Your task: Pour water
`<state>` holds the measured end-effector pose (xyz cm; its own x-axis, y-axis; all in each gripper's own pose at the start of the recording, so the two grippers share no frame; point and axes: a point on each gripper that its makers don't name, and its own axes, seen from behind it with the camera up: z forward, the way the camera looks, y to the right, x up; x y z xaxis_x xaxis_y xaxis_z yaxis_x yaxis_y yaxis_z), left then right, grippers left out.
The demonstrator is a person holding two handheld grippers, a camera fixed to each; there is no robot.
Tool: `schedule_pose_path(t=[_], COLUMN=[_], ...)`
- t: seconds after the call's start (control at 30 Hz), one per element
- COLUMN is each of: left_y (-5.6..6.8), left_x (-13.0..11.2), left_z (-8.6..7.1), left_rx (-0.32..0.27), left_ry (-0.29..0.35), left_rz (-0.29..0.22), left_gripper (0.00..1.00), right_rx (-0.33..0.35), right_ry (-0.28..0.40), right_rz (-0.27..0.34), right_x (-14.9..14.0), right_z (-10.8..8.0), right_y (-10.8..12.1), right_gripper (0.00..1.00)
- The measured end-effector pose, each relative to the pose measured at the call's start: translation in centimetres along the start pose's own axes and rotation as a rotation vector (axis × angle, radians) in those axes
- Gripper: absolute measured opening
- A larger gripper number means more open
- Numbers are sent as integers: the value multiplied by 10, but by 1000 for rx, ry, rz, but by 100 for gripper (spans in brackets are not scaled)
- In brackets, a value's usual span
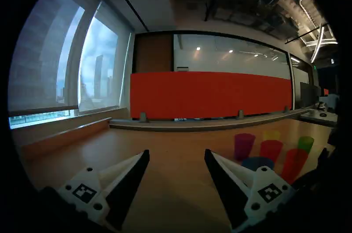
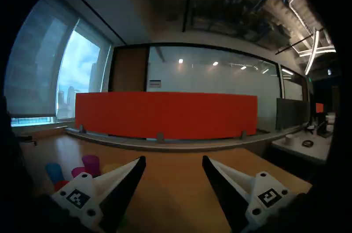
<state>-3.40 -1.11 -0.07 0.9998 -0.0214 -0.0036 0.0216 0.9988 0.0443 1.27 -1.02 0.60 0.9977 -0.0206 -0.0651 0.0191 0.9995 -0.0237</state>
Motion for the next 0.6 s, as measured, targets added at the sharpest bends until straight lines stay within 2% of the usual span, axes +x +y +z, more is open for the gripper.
schedule_pose_path(t=[0.2,0.47,0.6], left_y=[0,-1,-1], left_x=[1,1,0], left_z=[0,0,0], left_rx=[0,0,0], left_ry=[0,0,0], left_rz=[0,0,0], left_gripper=[93,93,93], right_rx=[-6,-13,-23], right_ry=[-41,-14,-4], right_rz=[65,53,24], right_x=[-28,-36,-39], right_z=[0,-4,-6], right_y=[5,9,12], right_gripper=[99,100,99])
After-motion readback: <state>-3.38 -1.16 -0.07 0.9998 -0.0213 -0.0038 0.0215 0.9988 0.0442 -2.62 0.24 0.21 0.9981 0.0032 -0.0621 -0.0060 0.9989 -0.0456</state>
